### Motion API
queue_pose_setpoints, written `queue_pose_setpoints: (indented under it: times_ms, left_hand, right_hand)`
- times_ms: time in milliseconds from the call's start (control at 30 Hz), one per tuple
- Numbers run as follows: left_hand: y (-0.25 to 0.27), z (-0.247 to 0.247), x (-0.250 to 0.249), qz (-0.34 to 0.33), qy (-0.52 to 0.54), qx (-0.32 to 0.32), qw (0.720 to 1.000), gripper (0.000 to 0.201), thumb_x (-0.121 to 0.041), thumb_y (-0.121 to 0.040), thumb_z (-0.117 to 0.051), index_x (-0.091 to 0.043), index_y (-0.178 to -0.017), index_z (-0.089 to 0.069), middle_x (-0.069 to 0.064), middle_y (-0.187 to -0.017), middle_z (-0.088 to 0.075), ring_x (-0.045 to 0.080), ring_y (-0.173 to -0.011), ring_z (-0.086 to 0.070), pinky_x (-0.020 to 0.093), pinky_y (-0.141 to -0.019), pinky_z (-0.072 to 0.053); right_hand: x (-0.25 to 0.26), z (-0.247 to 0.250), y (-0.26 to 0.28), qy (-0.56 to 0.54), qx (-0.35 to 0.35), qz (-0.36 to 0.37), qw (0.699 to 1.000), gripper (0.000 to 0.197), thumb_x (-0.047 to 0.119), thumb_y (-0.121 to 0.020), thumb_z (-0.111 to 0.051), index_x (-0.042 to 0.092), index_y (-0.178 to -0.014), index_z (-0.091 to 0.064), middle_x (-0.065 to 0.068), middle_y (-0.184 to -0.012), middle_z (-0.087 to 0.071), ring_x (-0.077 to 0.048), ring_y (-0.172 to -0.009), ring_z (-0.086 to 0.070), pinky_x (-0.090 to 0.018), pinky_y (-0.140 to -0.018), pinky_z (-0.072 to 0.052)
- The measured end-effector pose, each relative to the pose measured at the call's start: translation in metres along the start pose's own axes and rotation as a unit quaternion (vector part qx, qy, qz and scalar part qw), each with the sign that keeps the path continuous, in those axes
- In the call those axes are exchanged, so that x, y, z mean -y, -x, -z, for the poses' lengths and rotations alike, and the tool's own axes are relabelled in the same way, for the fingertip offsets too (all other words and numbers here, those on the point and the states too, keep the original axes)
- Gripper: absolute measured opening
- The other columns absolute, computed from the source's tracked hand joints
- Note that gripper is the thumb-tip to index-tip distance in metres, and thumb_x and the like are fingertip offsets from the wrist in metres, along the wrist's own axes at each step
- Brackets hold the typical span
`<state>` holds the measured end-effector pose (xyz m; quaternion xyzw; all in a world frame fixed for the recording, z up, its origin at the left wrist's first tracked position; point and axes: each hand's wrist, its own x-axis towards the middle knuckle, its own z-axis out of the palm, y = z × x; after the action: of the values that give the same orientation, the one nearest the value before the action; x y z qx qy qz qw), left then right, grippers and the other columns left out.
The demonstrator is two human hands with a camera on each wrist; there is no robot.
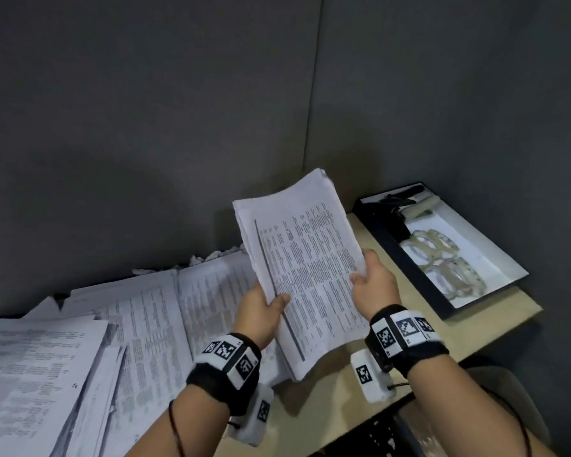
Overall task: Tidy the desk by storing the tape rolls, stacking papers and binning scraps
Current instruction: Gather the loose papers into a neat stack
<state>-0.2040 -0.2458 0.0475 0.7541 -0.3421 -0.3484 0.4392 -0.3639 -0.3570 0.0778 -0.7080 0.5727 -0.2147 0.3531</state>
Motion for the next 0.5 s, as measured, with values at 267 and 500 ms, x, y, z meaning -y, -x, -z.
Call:
queue_pose_setpoints:
  times_ms: [267, 500]
  left_hand:
    - [-0.011, -0.090, -0.004, 0.066, -0.024, 0.118, 0.991, 0.047, -0.024, -0.090, -0.038, -0.019, -0.137, -0.040, 0.007, -0.113, -0.064, 0.023, -0.081, -0.063, 0.032, -0.069, -0.053]
    - [-0.034, -0.133, 0.011, 0.087, -0.172, 0.158, 0.969, 0.037, -0.022, -0.092, -0.048, -0.009, -0.126, -0.053, 0.007, -0.120, -0.063, 0.025, -0.105, -0.061, 0.025, -0.088, -0.047]
  right_hand:
    - [-0.059, 0.047, -0.006, 0.182, 0.011, -0.051, 0.982, 0.049, -0.007, -0.085, -0.040, 0.010, -0.130, -0.040, -0.004, -0.091, -0.056, -0.021, -0.079, -0.050, -0.027, -0.069, -0.041]
    - [-0.104, 0.052, -0.034, 0.196, 0.033, -0.061, 0.978, 0.066, -0.008, -0.081, -0.045, 0.023, -0.138, -0.031, -0.007, -0.111, -0.061, -0.024, -0.098, -0.059, -0.034, -0.082, -0.051]
